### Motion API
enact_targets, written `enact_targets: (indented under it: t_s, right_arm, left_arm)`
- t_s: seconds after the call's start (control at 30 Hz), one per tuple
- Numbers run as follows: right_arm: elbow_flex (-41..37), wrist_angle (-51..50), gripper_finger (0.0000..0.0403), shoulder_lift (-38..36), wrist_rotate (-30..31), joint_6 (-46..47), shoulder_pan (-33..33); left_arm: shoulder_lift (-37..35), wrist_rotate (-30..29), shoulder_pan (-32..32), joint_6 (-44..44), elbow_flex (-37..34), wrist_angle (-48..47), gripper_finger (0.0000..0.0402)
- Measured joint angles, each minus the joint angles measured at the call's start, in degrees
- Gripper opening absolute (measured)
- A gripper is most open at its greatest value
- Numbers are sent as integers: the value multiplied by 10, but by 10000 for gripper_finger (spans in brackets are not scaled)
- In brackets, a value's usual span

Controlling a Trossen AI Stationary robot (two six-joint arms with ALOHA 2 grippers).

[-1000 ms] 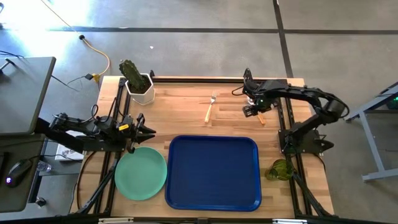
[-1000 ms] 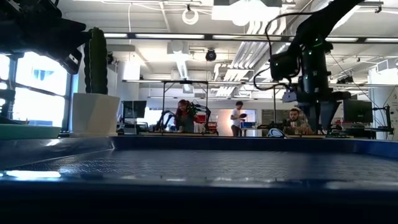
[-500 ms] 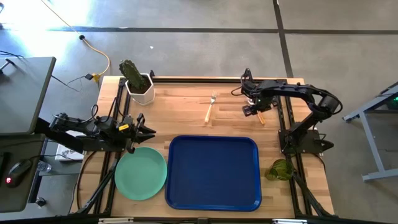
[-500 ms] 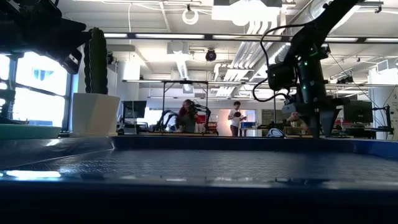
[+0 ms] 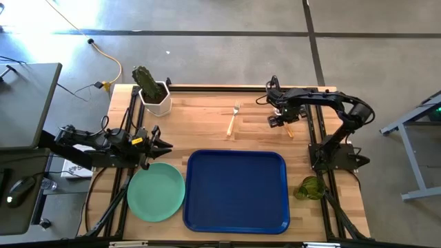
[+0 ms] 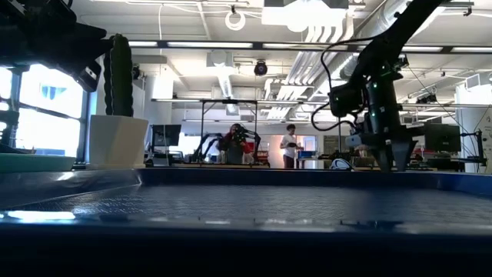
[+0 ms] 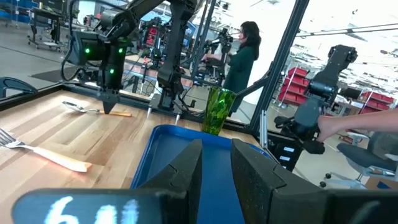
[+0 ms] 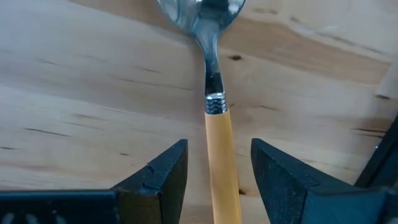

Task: Pick and place plate/cup/fork/spoon on tray
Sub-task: Put the orange spoon on the blue tray

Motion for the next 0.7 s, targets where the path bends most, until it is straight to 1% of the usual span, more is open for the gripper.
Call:
enact_targets:
  t_s: [0.27,0.37,0.7]
  right_arm:
    - [3,0,167,31,-2,-9,-2]
    - [3,0,165,36,-12,-9,-9]
    - [2,4,117,41,-53,-14,-40]
  left_arm:
    - [0,0,0,0,0,0,74]
    - [0,0,0,0,0,0,74]
    - [0,0,0,0,0,0,74]
